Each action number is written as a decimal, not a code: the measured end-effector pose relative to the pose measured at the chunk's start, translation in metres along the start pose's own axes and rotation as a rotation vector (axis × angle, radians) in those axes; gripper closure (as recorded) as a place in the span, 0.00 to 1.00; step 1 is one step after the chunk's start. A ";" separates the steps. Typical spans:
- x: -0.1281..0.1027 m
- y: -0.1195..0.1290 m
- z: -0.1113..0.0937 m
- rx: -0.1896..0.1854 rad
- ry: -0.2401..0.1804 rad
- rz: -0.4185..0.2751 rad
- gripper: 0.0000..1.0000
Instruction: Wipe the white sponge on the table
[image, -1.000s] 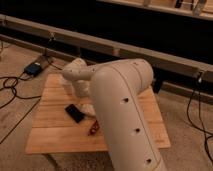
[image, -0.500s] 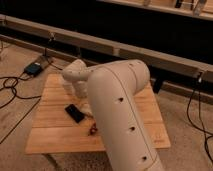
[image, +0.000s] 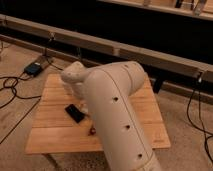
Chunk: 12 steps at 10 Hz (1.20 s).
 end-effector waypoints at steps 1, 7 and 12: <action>0.000 0.001 0.003 0.003 0.004 0.001 0.35; -0.006 0.000 0.009 0.012 0.010 0.017 0.53; -0.007 -0.001 0.001 0.010 0.006 0.021 0.99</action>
